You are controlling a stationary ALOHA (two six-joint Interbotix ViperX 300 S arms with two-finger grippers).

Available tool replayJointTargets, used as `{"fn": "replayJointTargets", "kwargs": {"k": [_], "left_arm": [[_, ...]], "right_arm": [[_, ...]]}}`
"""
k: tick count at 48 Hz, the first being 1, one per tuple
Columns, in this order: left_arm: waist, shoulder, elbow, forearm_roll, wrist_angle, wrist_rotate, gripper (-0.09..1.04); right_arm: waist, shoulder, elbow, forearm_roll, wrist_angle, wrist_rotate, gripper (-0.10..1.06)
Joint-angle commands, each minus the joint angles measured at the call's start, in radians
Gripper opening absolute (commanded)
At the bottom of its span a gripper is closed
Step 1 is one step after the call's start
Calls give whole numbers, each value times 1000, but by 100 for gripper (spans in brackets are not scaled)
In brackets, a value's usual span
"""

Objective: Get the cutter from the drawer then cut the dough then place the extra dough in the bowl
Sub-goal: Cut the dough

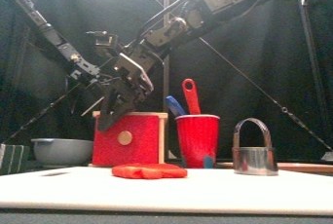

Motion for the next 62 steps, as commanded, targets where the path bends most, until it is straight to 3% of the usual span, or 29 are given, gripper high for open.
{"fn": "replayJointTargets", "kwargs": {"k": [1,32,43,62], "left_arm": [[2,-8,-15,2,-3,0,44],[11,-9,-20,2,-3,0,44],[12,-14,-20,3,-9,3,44],[20,-95,-14,60,-26,5,43]], "right_arm": [[-23,-15,-34,-9,-3,-2,46],[-60,35,-115,-46,28,-2,46],[-52,32,-133,-43,26,-2,46],[78,-11,-176,-20,26,-2,46]]}}
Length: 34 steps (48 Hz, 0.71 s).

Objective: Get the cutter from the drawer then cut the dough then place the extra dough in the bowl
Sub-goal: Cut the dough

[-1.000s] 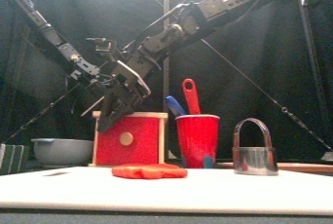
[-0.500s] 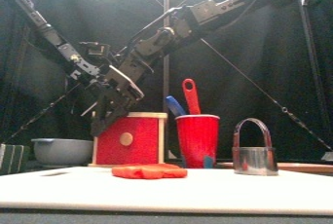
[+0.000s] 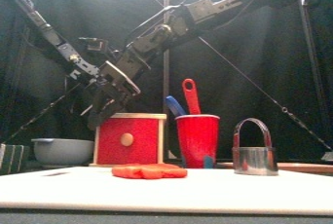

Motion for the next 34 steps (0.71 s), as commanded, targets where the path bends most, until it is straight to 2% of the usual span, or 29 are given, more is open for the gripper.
{"fn": "replayJointTargets", "kwargs": {"k": [1,7,17,27,34], "left_arm": [[6,-52,-14,34,-9,3,44],[5,-103,2,110,-20,5,44],[-2,-218,77,295,-100,3,44],[-112,-347,175,403,-193,3,43],[-179,-408,235,434,-218,3,43]], "right_arm": [[44,-80,-17,12,-5,-2,46],[61,-133,37,35,-5,-2,46],[67,-296,239,106,-75,-2,46],[72,-494,525,195,-270,-2,46],[78,-595,680,221,-360,-2,46]]}}
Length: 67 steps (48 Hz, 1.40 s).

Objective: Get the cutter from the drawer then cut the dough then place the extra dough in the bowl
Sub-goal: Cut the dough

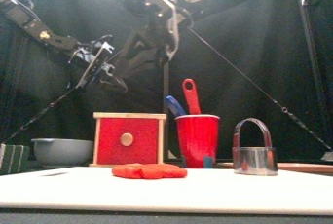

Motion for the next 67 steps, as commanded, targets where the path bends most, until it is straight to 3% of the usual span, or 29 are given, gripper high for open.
{"fn": "replayJointTargets", "kwargs": {"k": [1,15,33,45,52,67], "left_arm": [[-54,-54,26,21,-26,2,43],[-227,-86,103,74,-109,3,44],[-324,-55,140,83,-190,3,44],[-374,43,127,72,-215,0,44],[-403,132,107,44,-245,0,50],[-417,258,63,14,-267,2,67]], "right_arm": [[5,-121,109,15,-75,-2,46],[21,-334,385,78,-138,-2,46],[18,-601,690,173,-178,-2,52],[31,-537,721,172,-235,-3,73],[37,-474,710,170,-241,-3,83],[63,-362,646,83,-242,-3,83]]}}
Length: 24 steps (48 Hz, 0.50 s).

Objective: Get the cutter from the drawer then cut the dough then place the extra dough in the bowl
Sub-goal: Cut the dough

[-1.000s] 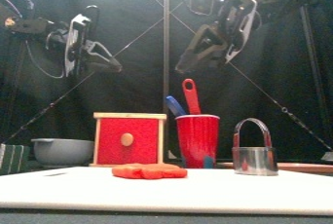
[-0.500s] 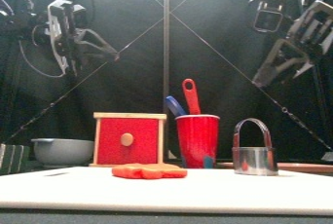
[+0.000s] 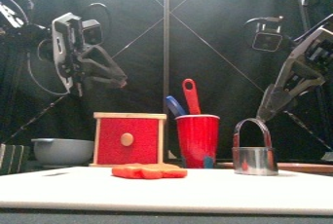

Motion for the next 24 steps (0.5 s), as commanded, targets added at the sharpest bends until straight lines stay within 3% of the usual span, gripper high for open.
{"fn": "replayJointTargets", "kwargs": {"k": [1,17,24], "left_arm": [[-3,11,-29,-2,-9,2,67],[0,14,-21,-26,-11,2,67],[3,14,-20,-26,-9,2,67]], "right_arm": [[11,37,-41,-23,-8,2,83],[15,132,-86,-40,-6,0,83],[17,133,-87,-43,0,0,73]]}}
